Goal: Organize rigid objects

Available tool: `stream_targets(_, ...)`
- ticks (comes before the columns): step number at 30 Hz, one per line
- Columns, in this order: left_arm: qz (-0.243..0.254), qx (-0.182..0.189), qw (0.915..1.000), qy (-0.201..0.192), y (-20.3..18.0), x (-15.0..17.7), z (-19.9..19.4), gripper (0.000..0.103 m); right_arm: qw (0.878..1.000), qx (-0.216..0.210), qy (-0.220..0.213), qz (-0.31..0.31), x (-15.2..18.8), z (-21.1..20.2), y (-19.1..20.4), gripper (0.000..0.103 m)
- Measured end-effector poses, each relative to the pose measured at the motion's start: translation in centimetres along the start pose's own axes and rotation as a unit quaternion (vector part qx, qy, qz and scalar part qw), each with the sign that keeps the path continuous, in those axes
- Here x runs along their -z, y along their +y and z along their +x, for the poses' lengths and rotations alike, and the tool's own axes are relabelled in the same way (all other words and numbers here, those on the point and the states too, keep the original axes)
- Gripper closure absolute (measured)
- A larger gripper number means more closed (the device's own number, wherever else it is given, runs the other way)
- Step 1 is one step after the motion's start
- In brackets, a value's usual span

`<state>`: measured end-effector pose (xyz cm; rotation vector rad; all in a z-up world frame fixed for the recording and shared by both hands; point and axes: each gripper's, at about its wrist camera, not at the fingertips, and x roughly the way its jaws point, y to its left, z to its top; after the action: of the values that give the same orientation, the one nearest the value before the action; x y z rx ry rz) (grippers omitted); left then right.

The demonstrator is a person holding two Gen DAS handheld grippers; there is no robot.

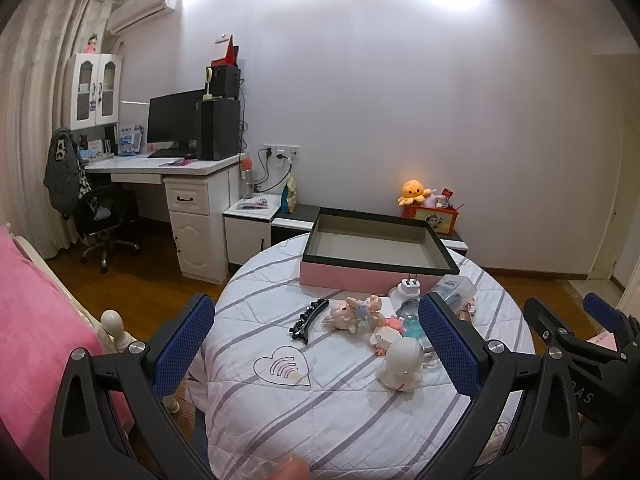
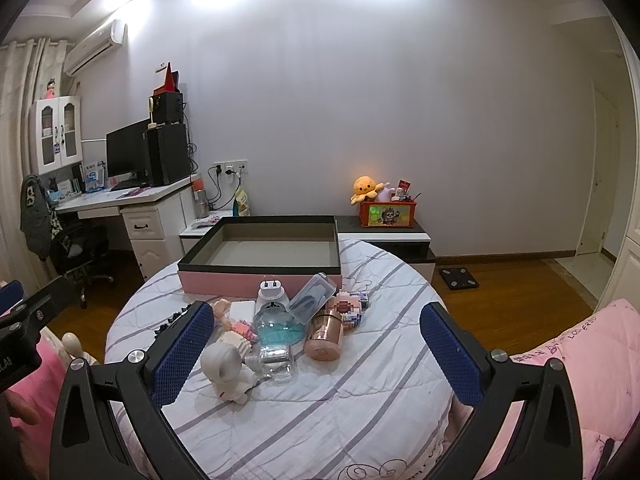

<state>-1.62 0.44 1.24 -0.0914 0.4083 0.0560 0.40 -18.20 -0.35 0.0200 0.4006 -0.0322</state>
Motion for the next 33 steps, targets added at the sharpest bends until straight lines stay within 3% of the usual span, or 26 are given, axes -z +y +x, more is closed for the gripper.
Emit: stream_targets(33, 0.010, -0.014, 0.9998, 0.000, 0.10, 0.55, 0.27, 0.000, 1.000, -0.003, 0.009, 0.001, 0.41, 0.40, 0.17, 0.000)
